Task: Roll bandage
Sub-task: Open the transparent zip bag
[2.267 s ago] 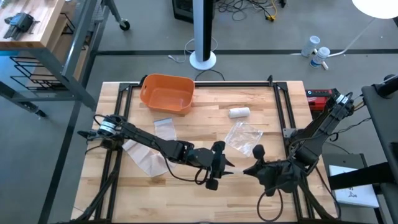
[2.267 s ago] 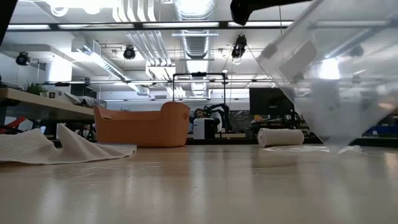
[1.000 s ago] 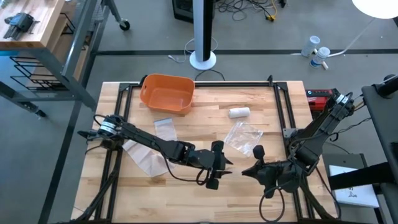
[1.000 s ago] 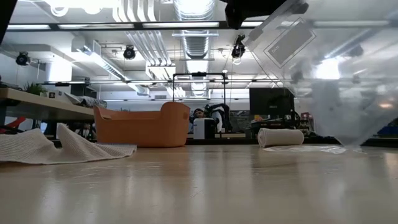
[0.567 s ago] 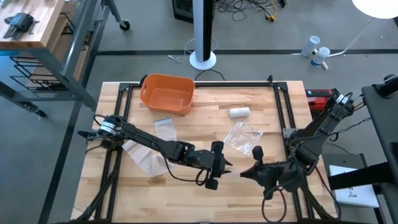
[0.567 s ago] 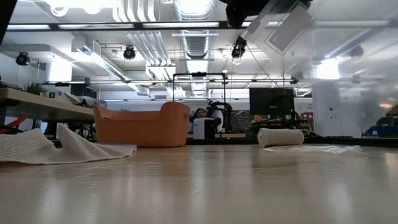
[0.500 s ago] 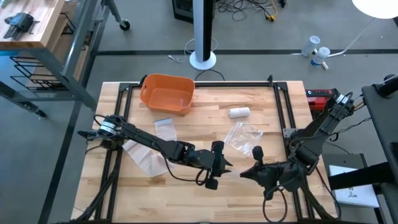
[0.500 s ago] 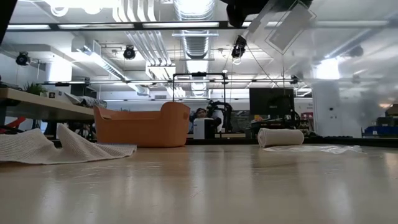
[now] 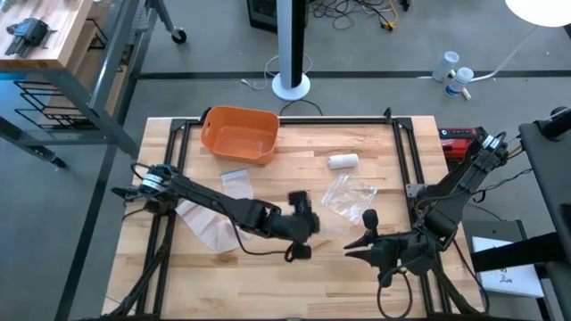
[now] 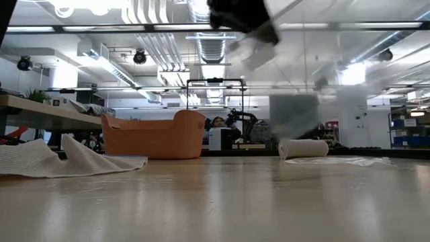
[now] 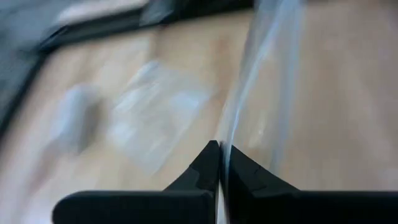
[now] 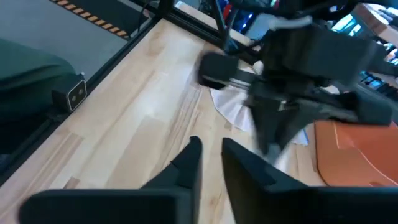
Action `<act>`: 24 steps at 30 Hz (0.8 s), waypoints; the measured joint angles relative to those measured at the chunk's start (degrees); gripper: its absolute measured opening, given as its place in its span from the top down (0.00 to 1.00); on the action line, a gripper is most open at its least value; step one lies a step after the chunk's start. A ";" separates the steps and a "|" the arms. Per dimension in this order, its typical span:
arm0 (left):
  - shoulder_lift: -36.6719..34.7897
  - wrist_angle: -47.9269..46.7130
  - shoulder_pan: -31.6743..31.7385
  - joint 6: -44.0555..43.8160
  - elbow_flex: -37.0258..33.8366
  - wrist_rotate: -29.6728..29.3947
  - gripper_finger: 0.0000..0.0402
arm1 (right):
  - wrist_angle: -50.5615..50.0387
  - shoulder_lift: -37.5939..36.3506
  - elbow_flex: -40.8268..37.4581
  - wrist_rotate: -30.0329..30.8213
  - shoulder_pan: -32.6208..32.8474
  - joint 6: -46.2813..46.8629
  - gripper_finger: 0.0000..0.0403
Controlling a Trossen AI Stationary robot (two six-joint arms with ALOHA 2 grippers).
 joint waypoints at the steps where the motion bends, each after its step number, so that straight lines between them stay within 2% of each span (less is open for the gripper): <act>1: 0.00 -4.61 -0.15 -2.72 1.53 -3.20 1.00 | 0.68 0.00 0.00 0.71 0.00 -0.36 0.81; 3: 0.00 -11.13 -0.25 -7.97 4.10 -6.58 1.00 | 2.75 0.10 0.00 2.06 -0.05 -1.60 0.75; 5: -0.10 -13.76 -0.35 -11.21 5.62 -7.53 1.00 | 5.68 0.96 0.00 2.70 -0.63 -4.04 0.70; 10: 0.17 -12.09 -0.67 -12.67 7.04 -7.64 1.00 | 9.64 5.66 -0.15 4.37 -1.91 -8.24 0.63; 14: 0.35 -12.19 -0.67 -12.20 6.85 -7.53 1.00 | 8.97 8.85 -0.17 9.71 -2.55 -8.57 0.61; 18: 0.35 -14.03 -0.95 -10.45 6.83 -7.55 1.00 | 6.70 8.38 -0.17 14.61 -1.96 -9.75 0.62; 24: 0.37 -15.10 -2.83 -4.99 6.78 -7.48 1.00 | -4.01 1.32 0.00 15.15 -0.81 1.22 0.65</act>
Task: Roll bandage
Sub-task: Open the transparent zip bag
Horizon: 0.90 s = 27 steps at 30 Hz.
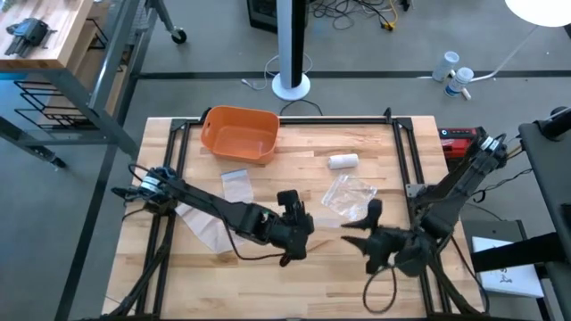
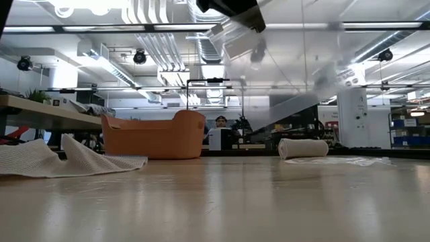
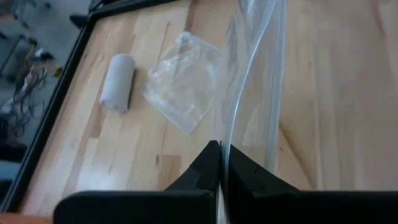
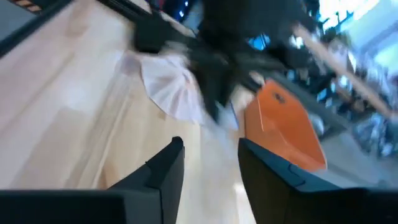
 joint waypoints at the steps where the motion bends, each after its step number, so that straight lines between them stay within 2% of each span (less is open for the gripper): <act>1: 0.00 0.47 -0.28 1.02 0.00 0.02 1.00 | -1.78 -0.97 0.00 -0.48 -0.10 2.35 0.66; 5: 0.00 3.29 -1.12 3.72 0.00 0.12 1.00 | -3.09 -2.59 -0.02 -4.03 -0.36 6.16 0.70; 10: 0.00 4.57 -1.12 3.92 0.00 0.73 1.00 | 1.26 -1.33 -0.02 -9.29 -0.51 3.68 0.75; 16: 0.00 4.61 -1.12 3.94 -0.02 2.37 1.00 | 3.30 0.52 -0.07 -7.39 -0.81 0.29 0.80; 27: 0.00 4.61 -1.14 3.99 -0.02 3.18 1.00 | 4.28 0.96 -0.07 -7.01 -1.09 -0.43 0.93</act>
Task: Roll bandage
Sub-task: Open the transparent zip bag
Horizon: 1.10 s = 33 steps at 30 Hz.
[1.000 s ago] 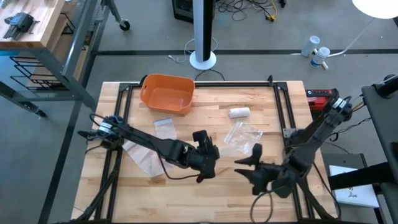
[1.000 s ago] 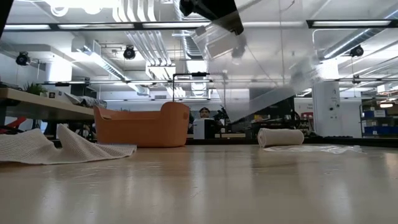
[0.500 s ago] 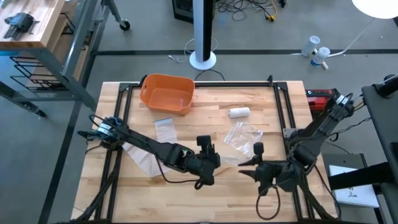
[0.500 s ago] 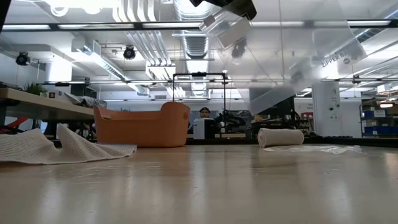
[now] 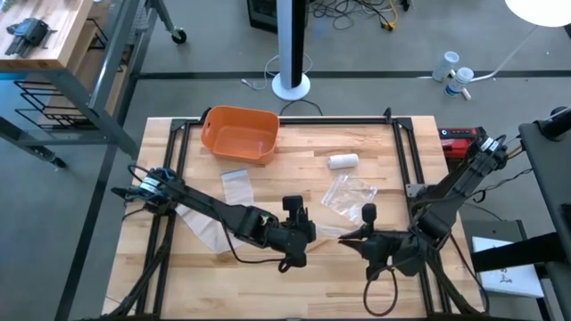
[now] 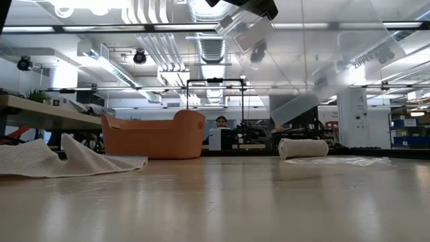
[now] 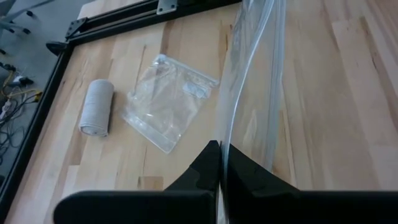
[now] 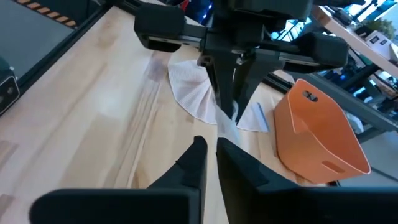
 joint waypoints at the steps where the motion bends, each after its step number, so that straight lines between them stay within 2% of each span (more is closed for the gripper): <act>1: 0.00 0.00 -0.04 0.00 0.00 0.00 1.00 | -0.01 -0.23 0.00 -0.01 0.05 0.00 0.93; 5: 0.00 -0.04 -0.04 0.00 0.00 0.00 1.00 | -0.39 -1.45 0.11 -0.01 0.55 -0.04 0.89; 14: 0.00 -0.22 -0.04 0.00 0.00 -0.04 1.00 | 0.27 -1.92 0.13 0.07 1.10 0.61 0.65; 18: 0.00 0.07 -0.04 0.02 0.00 -0.04 1.00 | 0.42 -0.46 0.20 1.55 -0.82 0.68 0.61; 23: 0.02 0.17 -0.04 0.02 0.00 -0.07 1.00 | 0.47 1.01 0.17 1.48 -1.59 0.52 0.69; 33: 0.02 0.15 -0.04 0.02 0.00 -0.09 1.00 | 3.14 1.08 0.17 1.20 -1.63 -0.06 0.97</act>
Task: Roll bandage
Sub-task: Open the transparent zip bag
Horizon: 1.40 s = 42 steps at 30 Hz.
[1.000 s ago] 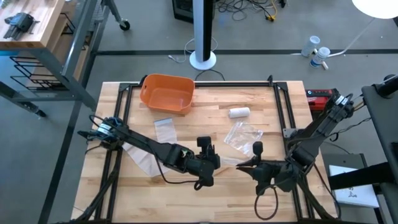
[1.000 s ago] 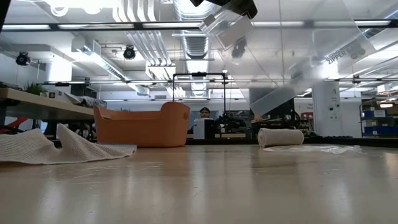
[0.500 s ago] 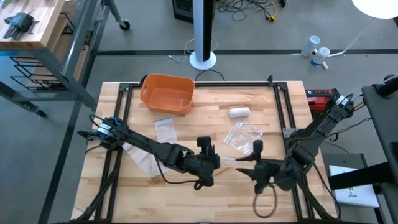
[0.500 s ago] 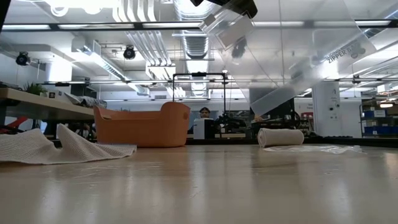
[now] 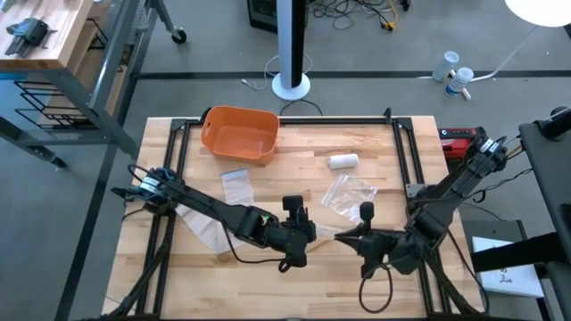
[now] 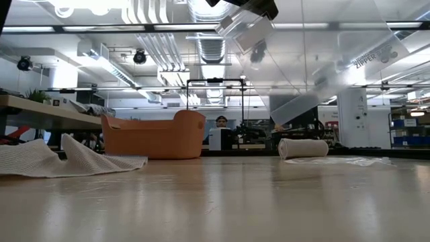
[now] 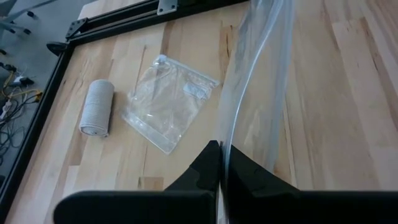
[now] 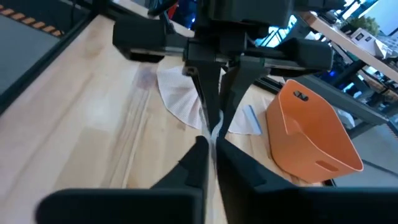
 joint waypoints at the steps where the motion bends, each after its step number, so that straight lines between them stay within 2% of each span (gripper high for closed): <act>1: 0.00 -0.02 0.00 0.02 0.00 0.00 1.00 | -0.01 0.00 0.00 -0.17 -0.01 -0.03 0.98; 10: 0.00 3.53 -0.58 5.92 -0.02 -0.37 0.97 | -0.12 0.00 0.00 -0.36 0.01 -0.38 1.00; 14: 0.00 5.64 -1.32 9.01 -0.02 -0.48 0.87 | -0.16 0.00 0.00 -0.31 -0.01 -0.39 1.00; 19: -0.10 6.22 -1.58 9.53 -1.07 -6.02 0.72 | -0.58 -0.43 0.00 -0.19 -0.01 0.50 1.00; 26: -1.28 10.15 -1.67 8.94 -4.50 -5.64 0.52 | -2.41 -0.99 -1.34 0.27 -0.27 3.37 1.00; 31: -6.98 14.50 -2.02 7.13 -10.47 -3.64 0.45 | -1.44 -3.13 -3.73 0.25 -0.27 4.11 1.00; 36: -15.07 29.35 -2.89 8.13 -21.78 -0.57 0.44 | 0.26 -7.05 -5.63 0.27 -0.27 4.50 1.00; 42: -24.93 58.91 -2.91 11.76 -42.24 1.31 0.44 | 8.64 -13.84 -11.42 0.31 -0.25 2.04 1.00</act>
